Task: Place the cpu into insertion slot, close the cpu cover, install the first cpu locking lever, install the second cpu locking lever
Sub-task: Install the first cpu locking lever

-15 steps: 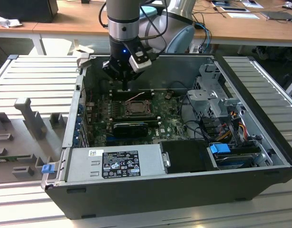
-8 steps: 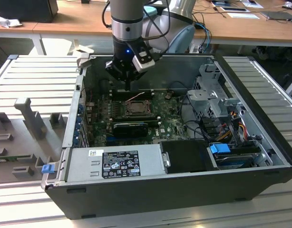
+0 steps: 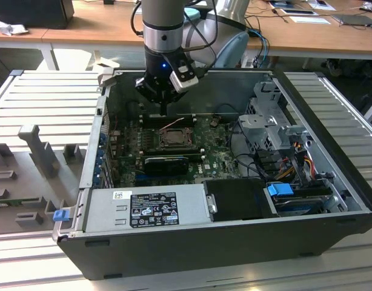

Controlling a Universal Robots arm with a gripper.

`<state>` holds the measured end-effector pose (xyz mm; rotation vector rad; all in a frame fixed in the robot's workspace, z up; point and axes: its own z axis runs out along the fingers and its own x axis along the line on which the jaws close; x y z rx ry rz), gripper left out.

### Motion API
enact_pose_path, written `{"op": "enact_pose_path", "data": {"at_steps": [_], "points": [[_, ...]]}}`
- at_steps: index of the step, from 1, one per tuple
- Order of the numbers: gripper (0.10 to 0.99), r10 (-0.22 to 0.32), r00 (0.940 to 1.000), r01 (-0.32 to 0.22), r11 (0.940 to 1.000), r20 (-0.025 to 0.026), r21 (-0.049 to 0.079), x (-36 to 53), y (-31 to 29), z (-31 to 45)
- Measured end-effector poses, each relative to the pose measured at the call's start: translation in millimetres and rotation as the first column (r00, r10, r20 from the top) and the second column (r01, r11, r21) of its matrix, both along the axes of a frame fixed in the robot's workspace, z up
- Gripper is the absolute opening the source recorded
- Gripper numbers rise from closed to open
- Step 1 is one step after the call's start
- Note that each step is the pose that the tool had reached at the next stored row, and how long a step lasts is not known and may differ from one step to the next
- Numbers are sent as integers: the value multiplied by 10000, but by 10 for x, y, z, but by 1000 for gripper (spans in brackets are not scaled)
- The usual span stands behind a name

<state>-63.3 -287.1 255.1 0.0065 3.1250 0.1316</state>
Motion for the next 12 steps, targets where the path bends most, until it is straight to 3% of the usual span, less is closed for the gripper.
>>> {"op": "enact_pose_path", "data": {"at_steps": [2,3,12], "points": [[106,-1,10000,1,9993,-2,361,0,-8,-1],[106,-3,10000,3,9991,1,418,1,-16,-10],[106,1,10000,-1,9991,-1,414,89,-51,-200]]}}
